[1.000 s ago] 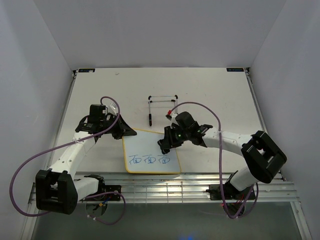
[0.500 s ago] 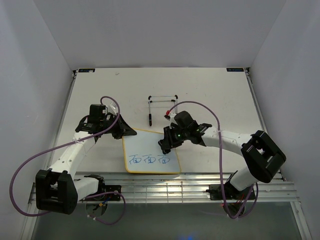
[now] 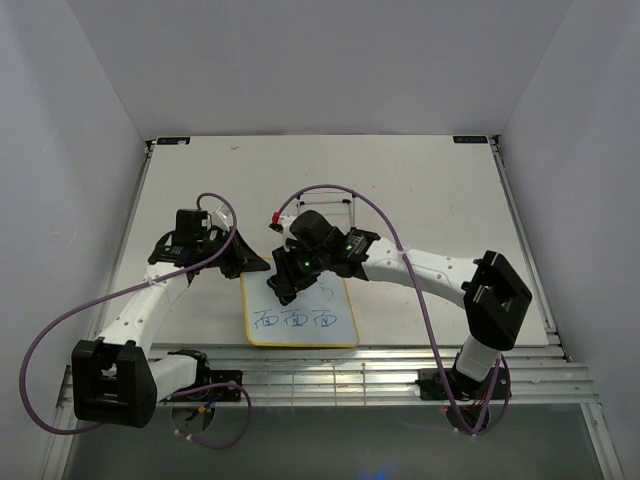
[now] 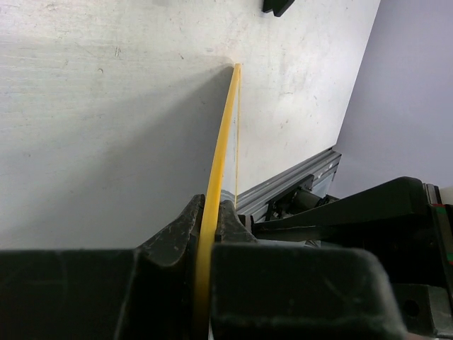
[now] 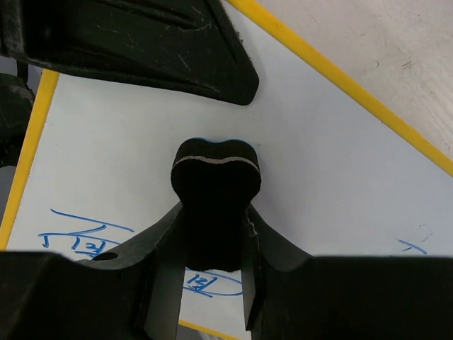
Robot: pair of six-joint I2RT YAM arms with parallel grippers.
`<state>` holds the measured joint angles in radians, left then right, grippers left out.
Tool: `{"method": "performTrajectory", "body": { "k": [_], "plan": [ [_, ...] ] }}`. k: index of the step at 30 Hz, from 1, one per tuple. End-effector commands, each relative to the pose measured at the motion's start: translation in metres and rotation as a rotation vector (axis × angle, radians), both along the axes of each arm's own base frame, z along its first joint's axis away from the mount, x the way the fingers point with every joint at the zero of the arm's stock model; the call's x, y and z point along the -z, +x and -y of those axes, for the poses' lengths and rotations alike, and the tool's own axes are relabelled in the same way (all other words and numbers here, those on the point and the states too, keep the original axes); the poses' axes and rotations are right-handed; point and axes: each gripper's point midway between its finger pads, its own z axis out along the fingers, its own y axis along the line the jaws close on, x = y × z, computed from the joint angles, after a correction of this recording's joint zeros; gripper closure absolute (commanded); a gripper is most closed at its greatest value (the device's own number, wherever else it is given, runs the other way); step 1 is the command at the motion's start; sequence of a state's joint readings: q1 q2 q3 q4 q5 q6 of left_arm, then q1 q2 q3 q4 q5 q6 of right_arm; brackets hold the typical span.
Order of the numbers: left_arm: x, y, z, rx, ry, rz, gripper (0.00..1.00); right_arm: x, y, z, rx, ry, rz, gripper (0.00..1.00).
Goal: Erase the whiteboard
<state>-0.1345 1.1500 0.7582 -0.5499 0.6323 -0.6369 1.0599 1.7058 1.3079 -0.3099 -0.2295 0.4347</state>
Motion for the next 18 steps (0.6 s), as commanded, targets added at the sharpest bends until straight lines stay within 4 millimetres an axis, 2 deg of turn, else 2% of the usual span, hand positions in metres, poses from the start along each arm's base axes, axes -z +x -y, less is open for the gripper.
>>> {"method": "performTrajectory", "body": {
  "k": [1, 2, 3, 6, 7, 8, 10, 11, 13, 14, 18],
  "plan": [
    [0.039, 0.029, -0.053, -0.071, 0.407, 0.164, 1.00, 0.033, -0.004, -0.012, -0.006, -0.040, 0.002, 0.85],
    [0.039, 0.029, -0.052, -0.067, 0.406, 0.166, 1.00, 0.038, 0.008, -0.002, 0.028, -0.053, -0.007, 0.85],
    [0.038, 0.029, -0.053, -0.068, 0.405, 0.167, 1.00, 0.051, 0.009, 0.013, 0.050, -0.086, -0.020, 0.85],
    [0.038, 0.029, -0.052, -0.067, 0.404, 0.167, 1.00, 0.074, 0.031, 0.049, 0.139, -0.149, -0.037, 0.85],
    [0.038, 0.029, -0.053, -0.068, 0.405, 0.171, 1.00, 0.088, 0.028, 0.068, 0.154, -0.187, -0.056, 0.85],
    [0.038, 0.029, -0.052, -0.067, 0.405, 0.169, 1.00, 0.095, 0.028, 0.078, 0.159, -0.201, -0.069, 0.85],
    [0.037, 0.029, -0.053, -0.070, 0.406, 0.170, 1.00, 0.106, 0.037, 0.101, 0.199, -0.218, -0.076, 0.85],
    [0.037, 0.029, -0.053, -0.069, 0.404, 0.172, 1.00, 0.122, 0.033, 0.120, 0.218, -0.249, -0.115, 0.85],
    [0.037, 0.029, -0.052, -0.065, 0.404, 0.170, 1.00, 0.131, 0.032, 0.131, 0.224, -0.243, -0.117, 0.85],
    [0.037, 0.029, -0.052, -0.065, 0.404, 0.170, 1.00, 0.143, 0.025, 0.144, 0.226, -0.267, -0.142, 0.85],
    [0.037, 0.029, -0.053, -0.070, 0.408, 0.172, 1.00, 0.162, 0.024, 0.172, 0.270, -0.293, -0.173, 0.86]
  ]
}}
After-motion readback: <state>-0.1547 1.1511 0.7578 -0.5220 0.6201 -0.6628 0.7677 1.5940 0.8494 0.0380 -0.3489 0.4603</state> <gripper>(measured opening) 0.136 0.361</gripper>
